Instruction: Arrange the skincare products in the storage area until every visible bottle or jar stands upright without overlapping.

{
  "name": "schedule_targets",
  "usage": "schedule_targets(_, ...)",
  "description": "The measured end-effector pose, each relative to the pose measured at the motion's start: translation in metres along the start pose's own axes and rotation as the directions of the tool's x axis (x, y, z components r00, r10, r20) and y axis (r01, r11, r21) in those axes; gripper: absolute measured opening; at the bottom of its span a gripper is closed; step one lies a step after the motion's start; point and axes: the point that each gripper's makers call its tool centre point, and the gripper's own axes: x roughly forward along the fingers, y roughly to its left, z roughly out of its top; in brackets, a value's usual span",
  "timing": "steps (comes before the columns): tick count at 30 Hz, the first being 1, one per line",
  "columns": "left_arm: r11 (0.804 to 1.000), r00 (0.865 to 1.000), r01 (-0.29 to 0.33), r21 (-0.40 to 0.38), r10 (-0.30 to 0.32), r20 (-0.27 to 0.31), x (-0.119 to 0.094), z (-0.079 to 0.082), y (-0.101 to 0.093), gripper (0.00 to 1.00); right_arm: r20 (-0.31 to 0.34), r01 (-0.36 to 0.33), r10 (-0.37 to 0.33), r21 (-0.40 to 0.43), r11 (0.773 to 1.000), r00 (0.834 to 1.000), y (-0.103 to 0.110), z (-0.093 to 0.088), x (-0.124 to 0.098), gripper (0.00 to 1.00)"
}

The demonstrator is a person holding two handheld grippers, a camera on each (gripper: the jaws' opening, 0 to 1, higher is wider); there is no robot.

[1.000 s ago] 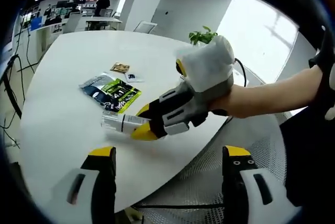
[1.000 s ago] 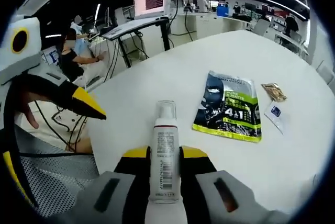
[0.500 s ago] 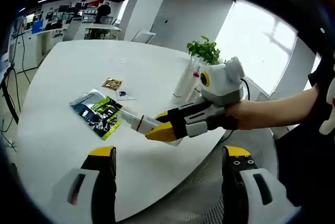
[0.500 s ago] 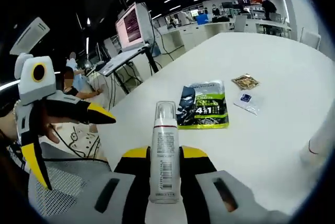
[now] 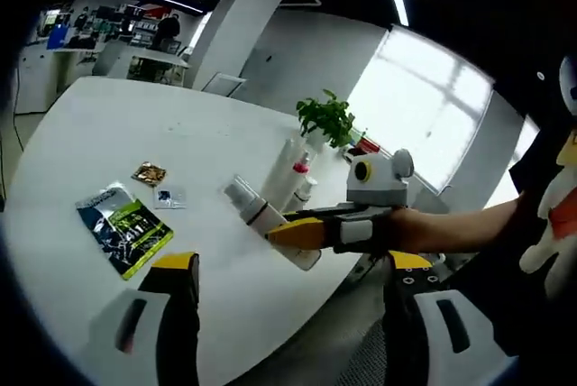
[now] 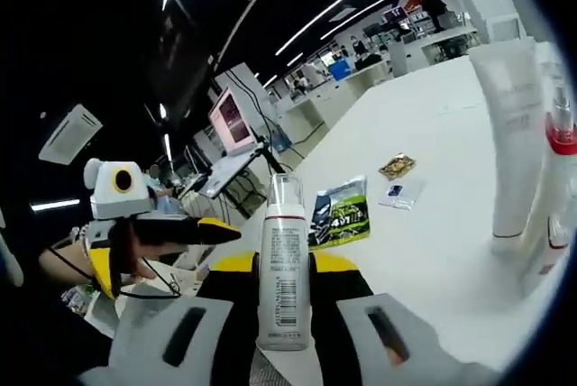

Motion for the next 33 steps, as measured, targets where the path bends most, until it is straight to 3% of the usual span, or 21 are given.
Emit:
schedule_targets(5,0.999,0.998,0.041,-0.018,-0.041,0.042,0.01,0.015,-0.012,0.76,0.08,-0.078,0.075,0.033,0.996,0.994,0.012,0.014,-0.021,0.21)
schedule_targets(9,0.996,0.994,0.084,-0.028,-0.082,0.068,0.017,0.026,-0.027,0.75,0.149,-0.167,0.156,0.067,0.984,0.976,0.024,0.025,-0.037,0.21)
schedule_targets(18,0.978,0.974,0.205,-0.041,-0.2,0.102,0.033,0.047,-0.055,0.66,0.208,-0.29,0.268,0.08,0.954,0.941,0.042,0.033,-0.058,0.21)
schedule_targets(25,0.962,0.96,0.269,-0.049,-0.264,0.098,0.047,0.055,-0.072,0.45,0.264,-0.395,0.358,0.105,0.913,0.896,0.057,0.043,-0.072,0.21)
schedule_targets(27,0.958,0.956,0.281,-0.052,-0.276,0.095,0.05,0.057,-0.076,0.41,0.27,-0.402,0.364,0.101,0.91,0.892,0.057,0.044,-0.075,0.21)
schedule_targets(31,0.945,0.942,0.324,-0.04,-0.318,0.104,0.052,0.063,-0.088,0.25,0.289,-0.449,0.406,0.102,0.888,0.867,0.062,0.049,-0.084,0.21)
schedule_targets(33,0.941,0.938,0.337,-0.034,-0.332,0.104,0.054,0.066,-0.093,0.2,0.293,-0.451,0.407,0.098,0.887,0.865,0.061,0.05,-0.086,0.21)
